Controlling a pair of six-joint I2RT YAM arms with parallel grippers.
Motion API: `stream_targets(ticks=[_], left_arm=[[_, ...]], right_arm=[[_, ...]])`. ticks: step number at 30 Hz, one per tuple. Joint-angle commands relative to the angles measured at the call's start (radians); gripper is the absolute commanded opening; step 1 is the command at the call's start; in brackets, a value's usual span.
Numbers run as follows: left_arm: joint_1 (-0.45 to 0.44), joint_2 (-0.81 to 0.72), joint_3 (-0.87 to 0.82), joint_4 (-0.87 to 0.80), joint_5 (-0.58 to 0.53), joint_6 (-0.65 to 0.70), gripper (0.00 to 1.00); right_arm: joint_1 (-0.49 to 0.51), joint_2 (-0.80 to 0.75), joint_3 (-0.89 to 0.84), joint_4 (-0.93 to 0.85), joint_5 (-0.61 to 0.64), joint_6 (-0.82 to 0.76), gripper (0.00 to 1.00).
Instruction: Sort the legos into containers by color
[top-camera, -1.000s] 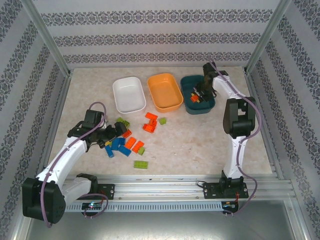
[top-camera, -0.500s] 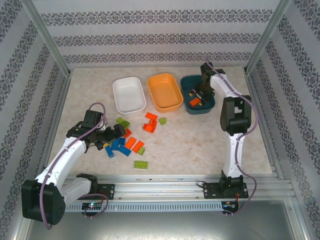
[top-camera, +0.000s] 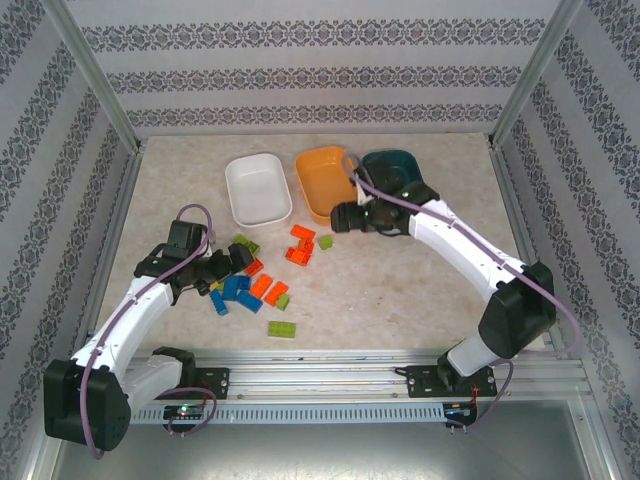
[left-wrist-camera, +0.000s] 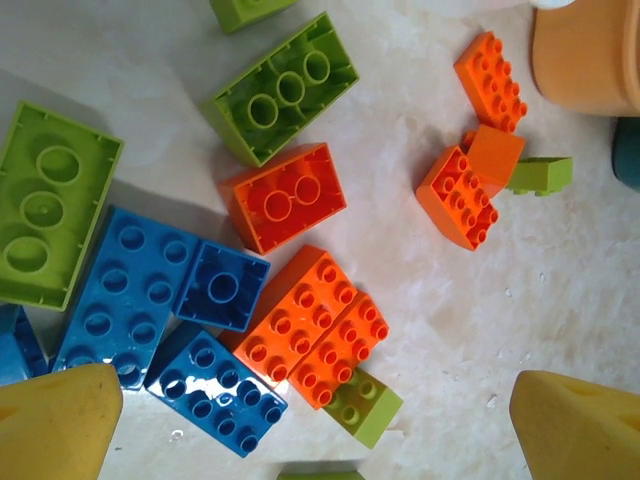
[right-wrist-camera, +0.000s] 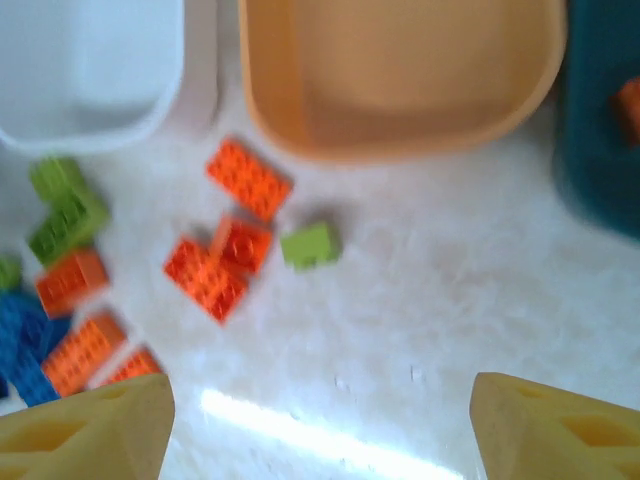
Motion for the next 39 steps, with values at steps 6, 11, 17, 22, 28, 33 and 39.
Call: stream_targets(ticks=[6,11,17,22,28,33,39], left_arm=[[0.006,-0.007,0.001,0.051,0.028,-0.014,1.00],[0.006,-0.041,-0.002,0.007,0.018,0.003,1.00],[0.007,-0.060,0.017,-0.063,-0.005,0.048,1.00],[0.009,-0.072,0.032,-0.113,-0.022,0.081,1.00],[0.009,-0.074,0.026,-0.128,-0.033,0.092,1.00],[0.010,-0.073,0.025,-0.132,-0.039,0.095,1.00],[0.010,-0.068,0.024,-0.132,-0.040,0.095,1.00]], right_arm=[[0.091,0.093,-0.123,0.050,0.049,-0.062,0.84],[0.092,0.201,-0.067,0.074,0.032,-0.064,0.84],[0.093,0.317,0.028,0.083,0.010,-0.071,0.82],[0.088,0.395,0.111,0.067,0.010,-0.090,0.80],[0.081,0.469,0.190,0.047,0.005,-0.100,0.74],[0.076,0.509,0.238,0.035,0.004,-0.097,0.67],[0.070,0.536,0.263,0.023,0.004,-0.091,0.59]])
